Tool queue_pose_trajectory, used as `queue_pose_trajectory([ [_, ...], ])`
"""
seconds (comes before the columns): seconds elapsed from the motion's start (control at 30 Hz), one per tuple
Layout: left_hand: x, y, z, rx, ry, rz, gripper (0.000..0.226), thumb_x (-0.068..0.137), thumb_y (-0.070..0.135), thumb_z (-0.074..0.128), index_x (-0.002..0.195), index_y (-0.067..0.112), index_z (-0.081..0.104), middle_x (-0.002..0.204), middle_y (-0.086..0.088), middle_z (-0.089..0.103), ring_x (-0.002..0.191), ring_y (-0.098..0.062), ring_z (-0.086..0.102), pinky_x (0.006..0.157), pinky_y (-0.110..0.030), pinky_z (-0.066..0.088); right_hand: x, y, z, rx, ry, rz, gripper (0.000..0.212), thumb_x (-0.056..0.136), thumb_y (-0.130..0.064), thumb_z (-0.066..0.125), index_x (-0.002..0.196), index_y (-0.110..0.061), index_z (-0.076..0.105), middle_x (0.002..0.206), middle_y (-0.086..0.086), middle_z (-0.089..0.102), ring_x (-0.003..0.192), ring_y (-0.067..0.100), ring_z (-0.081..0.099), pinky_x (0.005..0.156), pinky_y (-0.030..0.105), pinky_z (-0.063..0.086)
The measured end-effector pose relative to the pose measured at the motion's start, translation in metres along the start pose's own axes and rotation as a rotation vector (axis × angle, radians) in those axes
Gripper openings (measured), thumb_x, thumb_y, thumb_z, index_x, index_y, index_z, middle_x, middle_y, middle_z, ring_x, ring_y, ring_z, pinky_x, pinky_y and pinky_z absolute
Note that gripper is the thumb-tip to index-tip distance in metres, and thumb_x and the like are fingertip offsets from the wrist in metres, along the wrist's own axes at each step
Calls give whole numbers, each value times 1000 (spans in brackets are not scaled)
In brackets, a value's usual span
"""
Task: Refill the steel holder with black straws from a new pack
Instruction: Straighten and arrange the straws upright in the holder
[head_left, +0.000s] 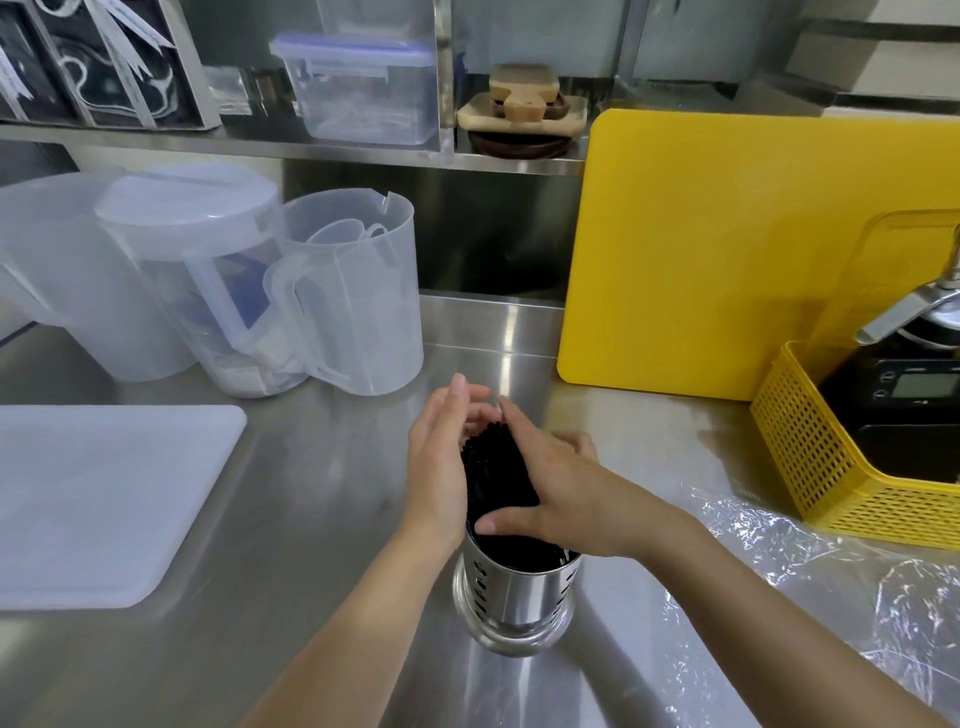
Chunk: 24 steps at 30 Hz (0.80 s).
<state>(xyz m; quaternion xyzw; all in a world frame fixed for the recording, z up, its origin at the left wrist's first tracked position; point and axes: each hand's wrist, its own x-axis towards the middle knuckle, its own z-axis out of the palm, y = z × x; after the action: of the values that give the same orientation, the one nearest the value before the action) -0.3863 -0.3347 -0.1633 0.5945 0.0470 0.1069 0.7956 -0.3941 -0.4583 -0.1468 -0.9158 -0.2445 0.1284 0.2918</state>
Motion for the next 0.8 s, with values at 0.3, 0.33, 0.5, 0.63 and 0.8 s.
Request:
queue_pose_trajectory([
  [0.3,-4,-8,-11,-93,100,109,37,77,49,49,83,15,63,79,-6,66,78,-16,62,79,-30,45,-12,-2,-14,124,-28,70,117,67,-49,75,147,-30,-8,157,-11,10,128,-8,4,110,23,2],
  [0.33,-6,-9,-13,-104,94,96,38,80,46,46,86,13,63,83,-7,66,80,-16,63,81,-30,45,-18,3,-16,186,-74,106,122,64,-46,79,146,-32,-11,156,-11,10,133,-4,5,113,25,3],
  [0.5,-18,-20,-15,-119,78,-45,41,79,48,43,88,15,66,81,0,72,81,-13,65,83,-30,44,-38,26,-9,349,-156,161,137,56,-22,88,145,-27,-16,152,-15,6,139,0,12,103,4,16],
  [0.63,-25,-24,-6,-128,33,-130,44,77,55,51,88,17,70,89,-6,69,93,-22,64,93,-46,48,-34,31,-3,378,-57,153,127,58,-20,88,145,-30,-5,143,-9,31,132,10,34,110,20,26],
  [0.8,-21,-22,-5,-167,60,-158,55,68,62,57,89,12,65,95,-16,59,95,-31,58,102,-60,37,-26,39,-6,366,-60,115,108,59,-16,87,140,-20,15,128,-6,45,117,8,46,98,10,36],
])
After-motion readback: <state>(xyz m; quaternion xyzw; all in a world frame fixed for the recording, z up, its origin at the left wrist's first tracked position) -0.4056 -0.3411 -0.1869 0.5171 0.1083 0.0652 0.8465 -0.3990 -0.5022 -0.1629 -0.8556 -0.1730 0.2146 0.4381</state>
